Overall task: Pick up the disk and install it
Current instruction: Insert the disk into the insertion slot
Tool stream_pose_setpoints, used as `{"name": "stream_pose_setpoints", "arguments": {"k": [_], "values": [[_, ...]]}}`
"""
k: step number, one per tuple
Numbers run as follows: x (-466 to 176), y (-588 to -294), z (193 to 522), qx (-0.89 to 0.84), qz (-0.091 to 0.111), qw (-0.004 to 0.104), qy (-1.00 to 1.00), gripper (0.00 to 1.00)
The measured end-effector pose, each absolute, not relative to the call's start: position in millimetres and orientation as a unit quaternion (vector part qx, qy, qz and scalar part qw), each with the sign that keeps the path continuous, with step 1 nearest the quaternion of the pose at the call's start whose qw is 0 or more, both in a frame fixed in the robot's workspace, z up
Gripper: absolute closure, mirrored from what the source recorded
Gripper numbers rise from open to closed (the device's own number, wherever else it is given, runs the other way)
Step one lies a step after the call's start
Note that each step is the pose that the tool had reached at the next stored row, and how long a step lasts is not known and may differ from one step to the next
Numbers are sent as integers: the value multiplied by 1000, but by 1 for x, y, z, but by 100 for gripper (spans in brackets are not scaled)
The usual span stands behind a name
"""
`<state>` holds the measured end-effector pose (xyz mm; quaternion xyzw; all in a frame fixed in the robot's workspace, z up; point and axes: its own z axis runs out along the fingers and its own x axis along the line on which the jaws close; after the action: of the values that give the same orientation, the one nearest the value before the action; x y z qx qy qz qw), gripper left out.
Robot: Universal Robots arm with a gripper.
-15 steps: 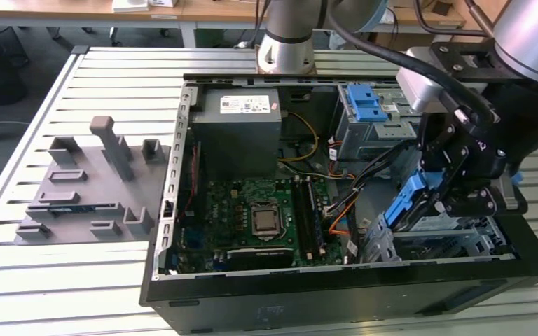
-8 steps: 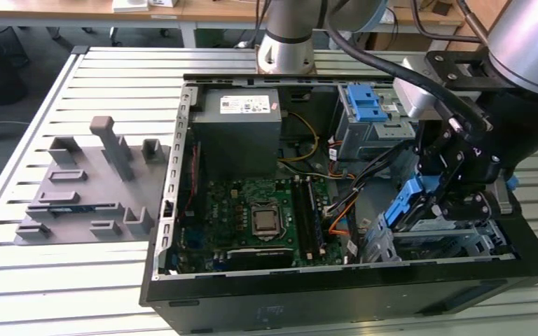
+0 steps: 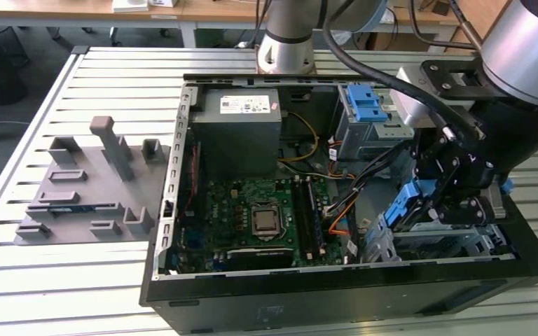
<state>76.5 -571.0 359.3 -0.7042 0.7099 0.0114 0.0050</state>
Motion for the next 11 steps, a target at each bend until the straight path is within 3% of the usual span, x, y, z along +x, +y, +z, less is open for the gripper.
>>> {"name": "stream_pose_setpoints", "arguments": {"k": [11], "values": [[76, -571, 353, -704, 11, 5, 710, 64]]}}
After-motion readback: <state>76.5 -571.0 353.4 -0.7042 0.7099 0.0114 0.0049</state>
